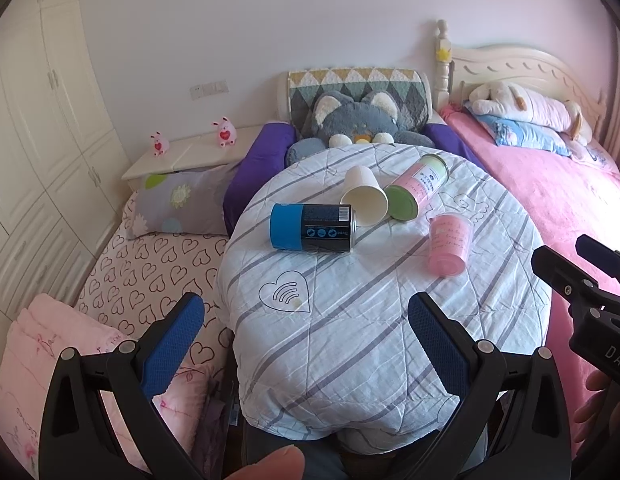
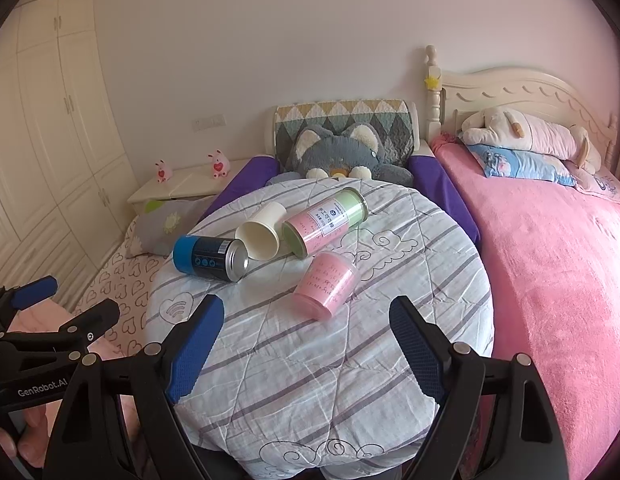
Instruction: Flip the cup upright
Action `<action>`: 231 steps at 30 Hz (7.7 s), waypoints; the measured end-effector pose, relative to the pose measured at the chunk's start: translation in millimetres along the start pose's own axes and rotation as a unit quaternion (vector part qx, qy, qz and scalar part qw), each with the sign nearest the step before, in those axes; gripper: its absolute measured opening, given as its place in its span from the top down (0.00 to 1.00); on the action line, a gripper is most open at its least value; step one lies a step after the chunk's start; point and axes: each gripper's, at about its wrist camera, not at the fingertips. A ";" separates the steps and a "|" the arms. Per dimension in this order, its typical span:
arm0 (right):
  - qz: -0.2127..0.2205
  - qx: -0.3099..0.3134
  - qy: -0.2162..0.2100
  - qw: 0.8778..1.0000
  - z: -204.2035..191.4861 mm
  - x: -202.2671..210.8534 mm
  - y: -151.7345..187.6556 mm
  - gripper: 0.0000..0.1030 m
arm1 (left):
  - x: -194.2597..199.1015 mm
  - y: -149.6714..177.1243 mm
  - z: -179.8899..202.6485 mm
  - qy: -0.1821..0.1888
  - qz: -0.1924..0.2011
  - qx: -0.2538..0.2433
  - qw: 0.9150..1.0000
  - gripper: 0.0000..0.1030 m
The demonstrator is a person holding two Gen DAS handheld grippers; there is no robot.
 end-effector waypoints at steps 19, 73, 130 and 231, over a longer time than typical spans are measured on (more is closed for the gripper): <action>-0.038 0.015 -0.006 0.999 -13.1 -34.0 -6.7 0.17 | -36.5 -3.1 -15.0 -0.005 -0.027 0.016 0.999 0.00; -0.245 0.356 -0.229 0.872 -174.7 -279.5 -30.7 0.17 | -213.9 11.9 -141.5 -0.105 -0.172 0.126 0.971 0.00; -0.290 0.205 -0.277 0.893 -141.1 -264.8 -37.0 0.32 | -176.2 7.2 -114.6 -0.091 -0.141 0.112 0.979 0.00; -0.075 -0.069 -0.034 0.994 117.1 -84.5 -32.6 0.17 | -97.5 -45.7 80.7 0.019 -0.057 -0.056 0.997 0.00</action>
Point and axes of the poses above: each gripper's, at about its wrist camera, not at the fingertips, and x roughly against the way its jaws point, z to its right, y to its underside, and after that the axes turned 6 degrees about z, right-handed
